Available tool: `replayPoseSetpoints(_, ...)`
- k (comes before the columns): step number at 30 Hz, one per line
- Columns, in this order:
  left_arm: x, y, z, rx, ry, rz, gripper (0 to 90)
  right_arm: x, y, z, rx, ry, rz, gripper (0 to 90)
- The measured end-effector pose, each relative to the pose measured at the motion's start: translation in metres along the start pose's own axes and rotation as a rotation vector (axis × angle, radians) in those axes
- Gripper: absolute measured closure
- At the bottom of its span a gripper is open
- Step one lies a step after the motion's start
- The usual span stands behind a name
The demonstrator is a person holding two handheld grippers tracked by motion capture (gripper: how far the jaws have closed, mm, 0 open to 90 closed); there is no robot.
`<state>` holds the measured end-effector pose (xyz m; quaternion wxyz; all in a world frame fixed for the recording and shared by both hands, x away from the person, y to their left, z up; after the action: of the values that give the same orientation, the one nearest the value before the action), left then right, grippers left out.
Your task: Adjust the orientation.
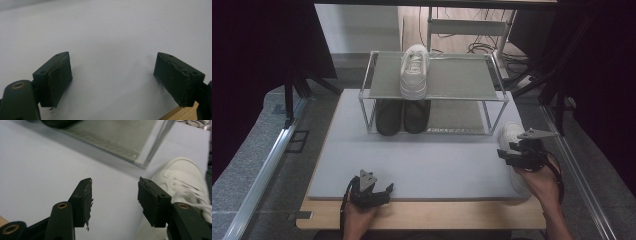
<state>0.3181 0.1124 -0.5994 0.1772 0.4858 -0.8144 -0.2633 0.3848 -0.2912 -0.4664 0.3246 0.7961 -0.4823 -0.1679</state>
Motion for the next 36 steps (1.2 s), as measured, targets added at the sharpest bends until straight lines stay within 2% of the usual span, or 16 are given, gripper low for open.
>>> replayPoseSetpoints(10,0.0,0.0,0.0,0.0,0.001,0.0,14.7,0.034,0.021,0.011,0.002,-0.044,0.082,51.4)
replayPoseSetpoints(17,0.0,0.0,0.0,0.0,0.001,-0.001,14.7,0.062,0.029,0.027,-0.019,-0.112,0.141,51.2)
replayPoseSetpoints(22,0.0,0.0,0.0,0.0,0.001,-0.002,14.7,0.079,0.027,0.043,-0.055,-0.163,0.168,51.3)
replayPoseSetpoints(30,0.0,0.0,0.0,0.0,0.002,-0.002,14.7,0.095,0.014,0.063,-0.103,-0.244,0.156,54.2)
replayPoseSetpoints(36,0.0,0.0,0.0,0.0,0.001,-0.002,14.7,0.099,0.009,0.069,-0.124,-0.264,0.149,56.4)
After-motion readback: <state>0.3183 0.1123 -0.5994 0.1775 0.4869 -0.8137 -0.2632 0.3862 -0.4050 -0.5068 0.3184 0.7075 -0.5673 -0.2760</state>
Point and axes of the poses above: each handheld gripper's, and its own axes: y roughly backward along the jaws, z roughly out of its underside, x roughly to its right, the point moved 10 cm from there along -y, roughly forward along the jaws, and after that the axes turned 1 degree about z, right-handed, at the moved point
